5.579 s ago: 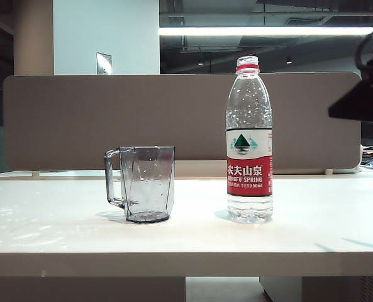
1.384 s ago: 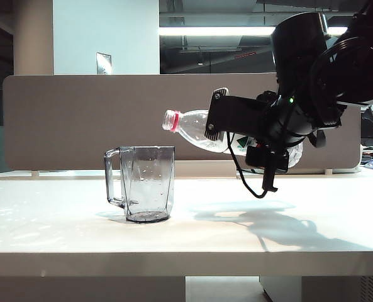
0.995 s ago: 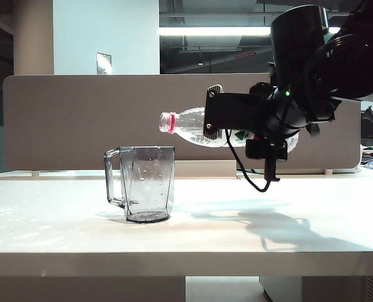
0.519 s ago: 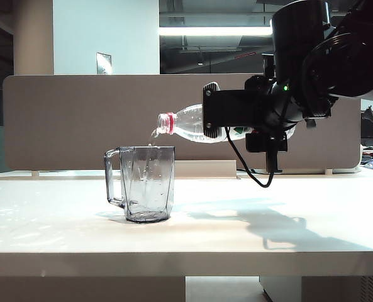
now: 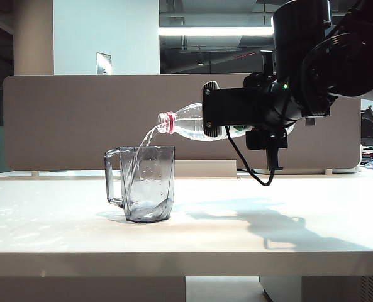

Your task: Pick up the mineral water bottle on the table and pour water into the mug until it's half full.

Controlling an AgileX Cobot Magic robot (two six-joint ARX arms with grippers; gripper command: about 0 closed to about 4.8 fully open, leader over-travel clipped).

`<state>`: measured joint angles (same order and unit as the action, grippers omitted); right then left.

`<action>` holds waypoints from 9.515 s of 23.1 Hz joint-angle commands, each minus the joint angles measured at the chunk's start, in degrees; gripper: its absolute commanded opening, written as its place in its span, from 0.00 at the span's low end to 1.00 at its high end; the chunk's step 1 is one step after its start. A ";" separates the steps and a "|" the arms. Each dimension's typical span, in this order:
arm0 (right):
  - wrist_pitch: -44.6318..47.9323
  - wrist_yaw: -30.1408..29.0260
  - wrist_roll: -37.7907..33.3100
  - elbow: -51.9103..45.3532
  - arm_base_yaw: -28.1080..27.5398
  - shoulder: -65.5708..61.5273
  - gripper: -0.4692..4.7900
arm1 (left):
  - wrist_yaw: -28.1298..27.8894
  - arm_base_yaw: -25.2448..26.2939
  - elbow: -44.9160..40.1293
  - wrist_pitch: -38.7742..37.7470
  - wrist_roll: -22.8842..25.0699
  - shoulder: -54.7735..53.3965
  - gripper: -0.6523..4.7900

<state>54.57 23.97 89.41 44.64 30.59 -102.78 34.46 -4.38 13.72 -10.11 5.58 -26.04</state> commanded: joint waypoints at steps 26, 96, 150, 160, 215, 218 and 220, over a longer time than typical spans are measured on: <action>4.42 -0.04 1.27 0.66 0.13 0.90 0.52 | 0.26 0.09 0.17 0.52 0.00 0.04 0.11; 4.42 -0.09 4.17 0.59 0.13 0.87 0.52 | 0.26 0.09 0.17 0.52 0.00 0.04 0.11; 0.59 -7.45 -98.92 -8.85 3.76 -3.43 0.39 | 0.26 0.09 0.17 0.52 0.00 0.04 0.11; 1.16 -10.05 -98.79 -8.87 3.76 -6.40 0.86 | 0.28 0.09 0.17 0.52 0.00 0.04 0.11; -42.29 -20.50 -98.42 -43.47 1.51 62.95 0.08 | 0.28 0.09 0.17 0.33 0.00 0.07 0.11; -42.23 -22.73 -100.15 -44.17 -2.47 63.08 0.08 | 0.26 0.09 0.17 0.33 0.00 0.07 0.11; -42.25 -23.67 -100.15 -44.17 -5.53 63.71 0.08 | 0.26 0.09 0.17 0.33 0.00 0.07 0.11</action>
<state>11.16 1.26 -10.17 0.51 26.44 -39.55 34.46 -4.36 13.69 -10.13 5.58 -26.04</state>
